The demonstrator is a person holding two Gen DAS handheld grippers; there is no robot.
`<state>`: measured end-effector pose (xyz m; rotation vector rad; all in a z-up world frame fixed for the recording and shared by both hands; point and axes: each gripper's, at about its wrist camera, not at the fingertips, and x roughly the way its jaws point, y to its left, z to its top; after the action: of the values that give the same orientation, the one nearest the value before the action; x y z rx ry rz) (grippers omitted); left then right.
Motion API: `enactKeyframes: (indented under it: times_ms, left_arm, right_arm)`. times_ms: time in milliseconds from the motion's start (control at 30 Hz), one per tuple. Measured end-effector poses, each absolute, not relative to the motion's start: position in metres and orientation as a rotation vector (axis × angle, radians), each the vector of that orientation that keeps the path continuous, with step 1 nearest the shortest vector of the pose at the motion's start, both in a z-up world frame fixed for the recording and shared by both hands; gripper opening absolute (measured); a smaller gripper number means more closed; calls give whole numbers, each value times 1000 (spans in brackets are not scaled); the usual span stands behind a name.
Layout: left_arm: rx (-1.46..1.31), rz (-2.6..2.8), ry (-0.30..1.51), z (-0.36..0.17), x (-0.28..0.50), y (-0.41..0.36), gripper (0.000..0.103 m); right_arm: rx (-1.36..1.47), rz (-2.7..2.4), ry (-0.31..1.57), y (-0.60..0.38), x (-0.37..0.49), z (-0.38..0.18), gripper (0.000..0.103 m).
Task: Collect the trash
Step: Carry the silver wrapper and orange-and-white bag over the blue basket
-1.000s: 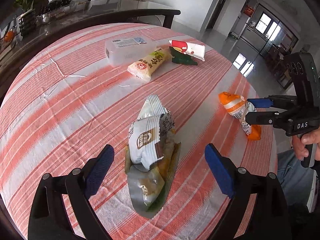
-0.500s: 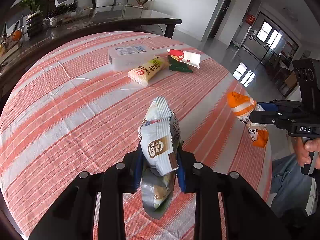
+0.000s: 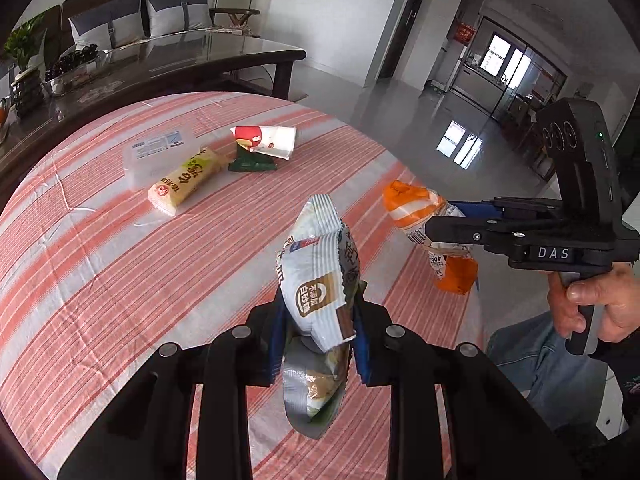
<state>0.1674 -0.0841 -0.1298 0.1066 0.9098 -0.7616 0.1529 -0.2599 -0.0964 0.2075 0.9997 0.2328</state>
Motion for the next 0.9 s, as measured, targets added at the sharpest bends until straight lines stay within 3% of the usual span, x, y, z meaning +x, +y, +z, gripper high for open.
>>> enactKeyframes:
  times_ms: [500, 900]
  left_arm:
    - [185, -1014, 919, -125, 134, -295, 27]
    - [209, -1049, 1026, -198, 139, -422, 28]
  right_arm:
    - [248, -110, 972, -457, 90, -104, 39]
    - [389, -247, 1003, -560, 58, -176, 39]
